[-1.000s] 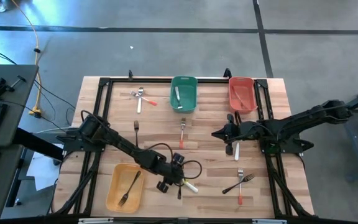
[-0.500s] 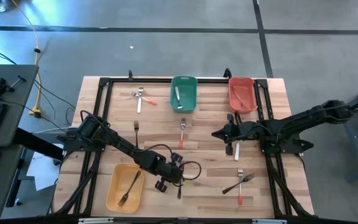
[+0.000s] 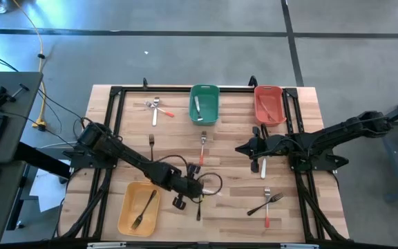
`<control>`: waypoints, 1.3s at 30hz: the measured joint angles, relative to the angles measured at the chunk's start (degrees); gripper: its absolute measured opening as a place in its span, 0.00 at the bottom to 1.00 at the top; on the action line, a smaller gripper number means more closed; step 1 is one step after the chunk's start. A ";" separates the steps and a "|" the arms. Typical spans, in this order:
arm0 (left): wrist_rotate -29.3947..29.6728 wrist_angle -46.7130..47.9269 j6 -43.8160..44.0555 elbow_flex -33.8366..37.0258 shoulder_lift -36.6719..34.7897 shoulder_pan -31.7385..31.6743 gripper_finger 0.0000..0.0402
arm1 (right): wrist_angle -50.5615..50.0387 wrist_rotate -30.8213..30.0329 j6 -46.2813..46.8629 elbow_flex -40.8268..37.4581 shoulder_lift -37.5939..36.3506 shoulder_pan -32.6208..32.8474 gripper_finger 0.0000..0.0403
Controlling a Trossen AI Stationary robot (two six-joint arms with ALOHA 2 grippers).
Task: Sort silverware by color (type)
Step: Put the white fork into the green bin
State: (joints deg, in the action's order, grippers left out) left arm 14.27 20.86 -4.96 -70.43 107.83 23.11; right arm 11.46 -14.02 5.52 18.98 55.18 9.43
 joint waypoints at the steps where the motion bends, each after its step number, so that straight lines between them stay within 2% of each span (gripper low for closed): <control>1: 1.48 0.45 1.30 0.00 -1.13 -0.69 0.00 | -0.02 0.00 0.00 0.00 0.00 0.00 0.01; 5: 6.70 2.16 9.58 0.00 -5.61 -5.22 0.00 | -0.04 0.01 0.00 0.00 0.00 0.00 0.01; 8: 7.66 3.33 14.72 -0.02 -8.82 -10.91 0.00 | -0.04 0.00 0.02 0.00 0.00 0.00 0.01; 11: 7.80 2.63 15.73 -0.05 -10.47 -17.49 0.00 | -0.06 0.01 0.02 0.00 0.00 0.00 0.01; 14: 4.48 -0.52 17.18 -0.11 -10.42 -25.27 0.00 | -0.04 0.00 -0.22 0.00 0.00 0.00 0.01; 19: -5.58 -8.51 17.64 -0.04 -7.65 -37.75 0.00 | -0.04 0.00 -0.42 0.00 0.00 0.00 0.01; 23: -11.32 -11.78 19.42 -1.21 -5.40 -45.14 0.00 | -0.04 0.00 -0.59 0.00 0.00 -0.01 0.01; 29: -16.06 -11.57 20.93 -1.84 -2.59 -49.30 0.00 | -0.01 0.00 -1.46 0.00 -0.02 -0.03 0.01; 39: -16.82 -11.87 20.76 -1.84 1.89 -50.16 0.00 | 0.00 0.00 -1.49 0.00 -0.02 -0.04 0.01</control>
State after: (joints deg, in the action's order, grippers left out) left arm -2.55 8.99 15.80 -72.27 109.71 -27.05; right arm 11.46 -14.02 4.03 18.98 55.16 9.39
